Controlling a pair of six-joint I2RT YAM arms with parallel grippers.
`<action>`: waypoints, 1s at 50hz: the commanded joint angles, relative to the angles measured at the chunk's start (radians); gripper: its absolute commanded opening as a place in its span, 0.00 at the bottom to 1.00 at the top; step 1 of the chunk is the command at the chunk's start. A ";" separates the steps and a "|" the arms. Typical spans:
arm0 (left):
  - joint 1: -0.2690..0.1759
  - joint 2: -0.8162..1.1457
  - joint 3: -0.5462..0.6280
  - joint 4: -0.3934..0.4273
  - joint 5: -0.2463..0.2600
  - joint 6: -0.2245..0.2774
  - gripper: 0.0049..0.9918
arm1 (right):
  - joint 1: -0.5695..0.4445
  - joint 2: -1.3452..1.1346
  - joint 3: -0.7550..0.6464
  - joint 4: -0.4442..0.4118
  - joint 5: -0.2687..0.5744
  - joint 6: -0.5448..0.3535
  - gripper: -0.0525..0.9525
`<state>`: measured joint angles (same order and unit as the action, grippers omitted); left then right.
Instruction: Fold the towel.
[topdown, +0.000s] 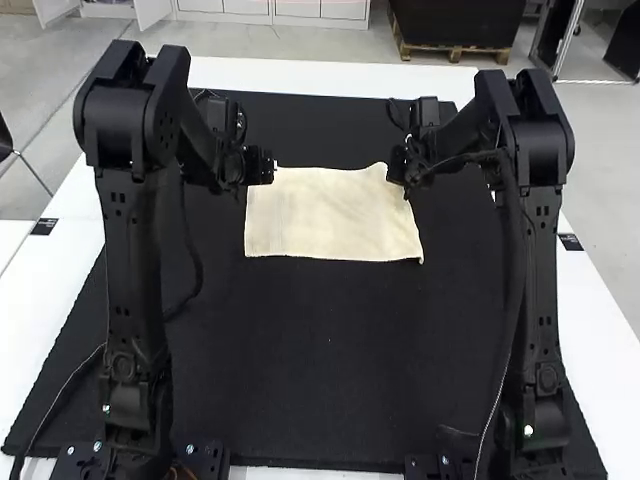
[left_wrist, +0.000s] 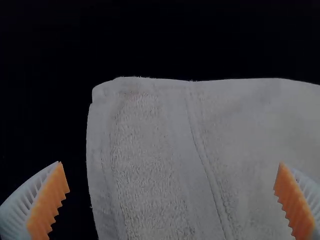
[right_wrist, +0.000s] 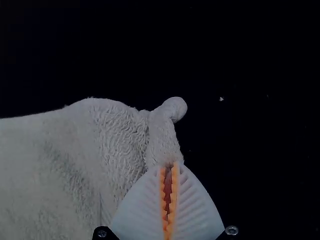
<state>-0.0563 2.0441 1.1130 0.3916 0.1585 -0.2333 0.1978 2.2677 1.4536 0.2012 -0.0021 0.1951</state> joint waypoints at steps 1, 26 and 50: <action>0.018 0.028 0.051 0.003 0.015 -0.004 0.98 | -0.014 -0.059 -0.013 0.006 -0.015 0.010 0.04; 0.049 0.128 0.107 0.006 0.015 0.002 0.98 | -0.006 -0.103 -0.061 0.012 -0.038 0.010 0.04; 0.042 0.212 0.180 0.004 0.015 0.005 0.98 | -0.001 -0.119 -0.084 0.017 -0.047 0.010 0.04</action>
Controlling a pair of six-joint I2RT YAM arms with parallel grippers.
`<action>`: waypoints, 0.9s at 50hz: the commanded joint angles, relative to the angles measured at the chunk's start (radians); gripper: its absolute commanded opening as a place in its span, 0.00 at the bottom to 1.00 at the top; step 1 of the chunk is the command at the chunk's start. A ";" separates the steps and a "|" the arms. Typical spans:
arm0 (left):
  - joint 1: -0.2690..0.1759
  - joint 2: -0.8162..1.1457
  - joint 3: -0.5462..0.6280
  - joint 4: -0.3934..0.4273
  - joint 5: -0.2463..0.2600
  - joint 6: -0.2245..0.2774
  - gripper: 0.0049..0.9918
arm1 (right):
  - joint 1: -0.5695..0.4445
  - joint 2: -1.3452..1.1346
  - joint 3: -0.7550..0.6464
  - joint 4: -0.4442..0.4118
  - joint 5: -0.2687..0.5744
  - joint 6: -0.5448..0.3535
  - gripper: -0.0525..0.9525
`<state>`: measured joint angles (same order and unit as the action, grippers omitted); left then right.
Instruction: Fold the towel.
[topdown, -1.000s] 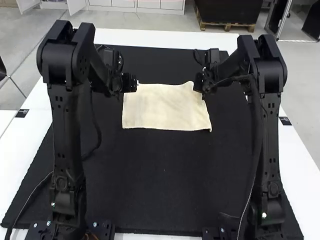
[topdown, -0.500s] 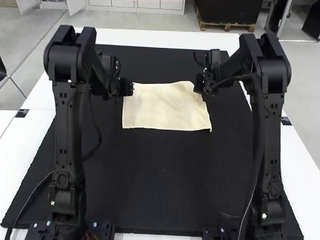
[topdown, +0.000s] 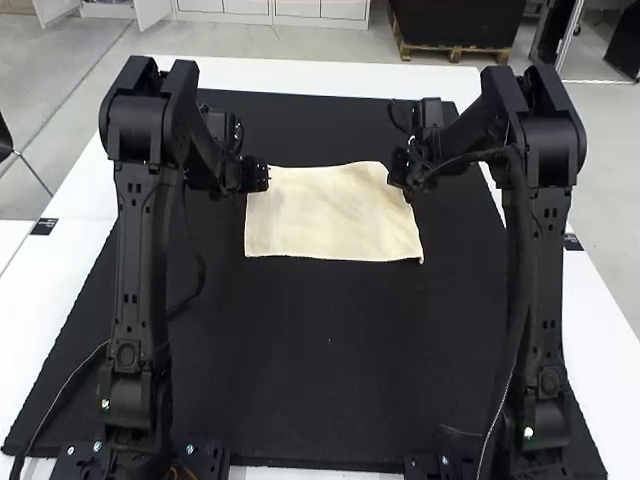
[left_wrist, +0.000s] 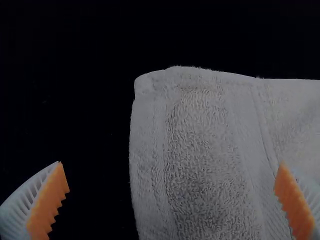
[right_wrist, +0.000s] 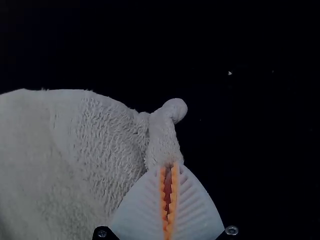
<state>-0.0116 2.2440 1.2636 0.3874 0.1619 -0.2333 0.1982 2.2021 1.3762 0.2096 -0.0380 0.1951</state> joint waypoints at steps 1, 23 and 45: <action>-0.002 0.016 0.031 0.008 0.011 0.005 0.98 | -0.002 -0.053 -0.006 0.008 -0.011 0.010 0.04; -0.028 0.072 0.079 0.002 0.013 0.008 0.98 | 0.014 -0.062 -0.014 0.008 -0.019 0.010 0.04; -0.057 0.072 0.059 -0.048 0.048 0.035 0.63 | 0.017 -0.073 -0.023 0.008 -0.025 0.012 0.04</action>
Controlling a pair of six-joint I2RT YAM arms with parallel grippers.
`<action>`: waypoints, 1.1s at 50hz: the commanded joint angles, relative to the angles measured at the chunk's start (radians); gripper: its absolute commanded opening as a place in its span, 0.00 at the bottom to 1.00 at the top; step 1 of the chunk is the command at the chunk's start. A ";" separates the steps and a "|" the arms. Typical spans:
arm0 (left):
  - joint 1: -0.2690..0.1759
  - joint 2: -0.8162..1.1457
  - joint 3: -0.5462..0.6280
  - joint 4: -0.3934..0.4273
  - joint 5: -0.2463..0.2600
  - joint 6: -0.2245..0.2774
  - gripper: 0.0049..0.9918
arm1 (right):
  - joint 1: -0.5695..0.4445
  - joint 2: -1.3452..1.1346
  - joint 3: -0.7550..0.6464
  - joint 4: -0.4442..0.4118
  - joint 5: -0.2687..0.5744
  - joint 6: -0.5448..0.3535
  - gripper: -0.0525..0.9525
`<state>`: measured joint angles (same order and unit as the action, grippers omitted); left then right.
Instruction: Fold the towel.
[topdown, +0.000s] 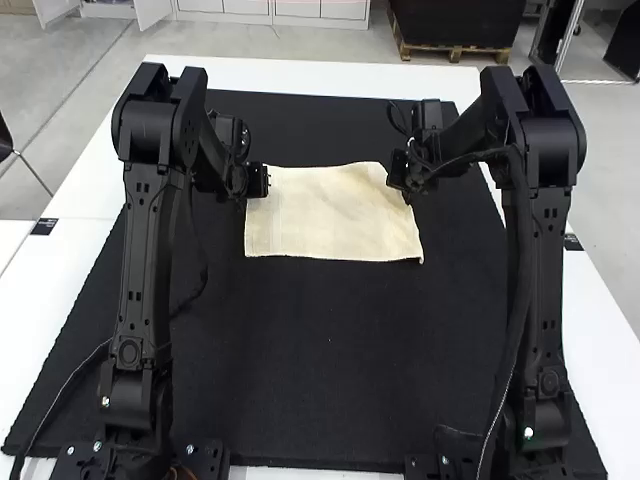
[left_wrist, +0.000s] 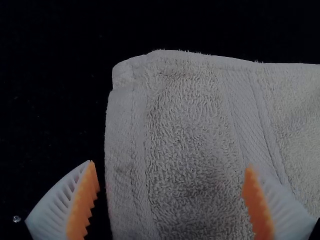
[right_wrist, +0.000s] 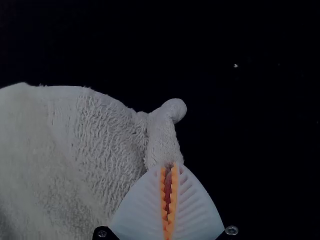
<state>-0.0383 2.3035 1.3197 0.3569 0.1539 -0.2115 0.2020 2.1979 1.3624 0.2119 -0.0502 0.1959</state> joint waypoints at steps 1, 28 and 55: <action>-0.031 0.013 0.000 -0.018 0.056 0.014 0.61 | 0.013 -0.069 -0.011 0.006 -0.013 0.011 0.04; -0.025 -0.056 -0.103 0.169 0.052 0.001 0.03 | 0.007 -0.083 -0.034 0.015 -0.019 0.010 0.04; -0.038 -0.214 -0.220 0.155 0.056 0.012 0.03 | -0.041 -0.168 -0.121 0.067 -0.022 -0.015 0.04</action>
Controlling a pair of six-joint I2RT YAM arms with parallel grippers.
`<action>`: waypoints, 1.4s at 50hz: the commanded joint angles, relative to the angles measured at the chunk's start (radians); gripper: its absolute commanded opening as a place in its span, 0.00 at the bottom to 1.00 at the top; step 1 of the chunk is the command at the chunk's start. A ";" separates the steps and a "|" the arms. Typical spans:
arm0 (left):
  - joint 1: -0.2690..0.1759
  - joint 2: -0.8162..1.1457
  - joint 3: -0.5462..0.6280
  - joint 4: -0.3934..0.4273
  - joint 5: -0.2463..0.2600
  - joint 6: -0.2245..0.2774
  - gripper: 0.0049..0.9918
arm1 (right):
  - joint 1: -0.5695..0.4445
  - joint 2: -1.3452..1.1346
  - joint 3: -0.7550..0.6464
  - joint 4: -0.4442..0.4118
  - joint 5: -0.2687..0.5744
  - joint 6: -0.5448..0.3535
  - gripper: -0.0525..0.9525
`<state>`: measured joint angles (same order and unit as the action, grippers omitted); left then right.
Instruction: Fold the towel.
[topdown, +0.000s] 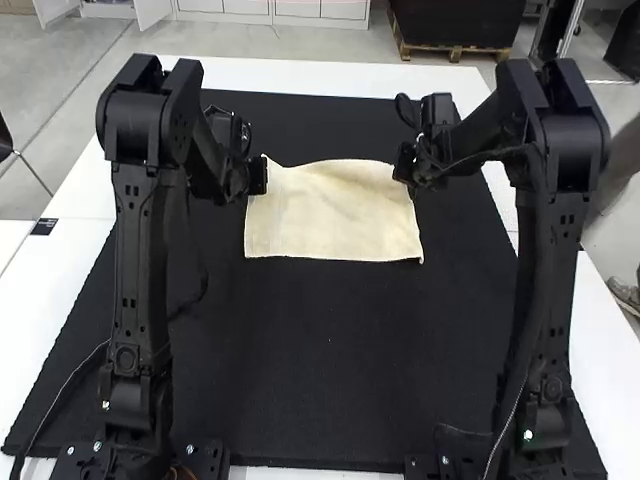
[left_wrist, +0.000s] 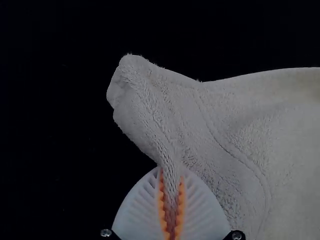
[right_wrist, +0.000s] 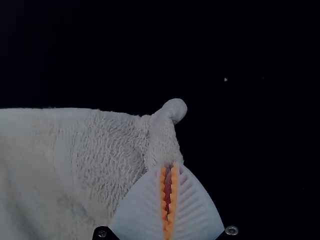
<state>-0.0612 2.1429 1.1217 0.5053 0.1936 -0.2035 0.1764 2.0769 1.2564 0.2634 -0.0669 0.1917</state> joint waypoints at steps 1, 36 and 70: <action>-0.017 -0.061 -0.026 0.007 0.017 0.006 0.03 | -0.015 -0.051 -0.020 0.020 -0.005 -0.015 0.04; -0.023 -0.173 -0.154 0.035 0.027 0.041 0.03 | -0.075 -0.130 -0.157 0.145 -0.005 -0.107 0.03; -0.028 -0.348 -0.318 0.042 0.033 0.047 0.03 | -0.084 -0.219 -0.290 0.183 -0.004 -0.140 0.04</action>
<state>-0.0860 1.8465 0.8215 0.5365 0.2142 -0.1692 0.1078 1.9182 0.9802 0.4358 -0.0681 0.0658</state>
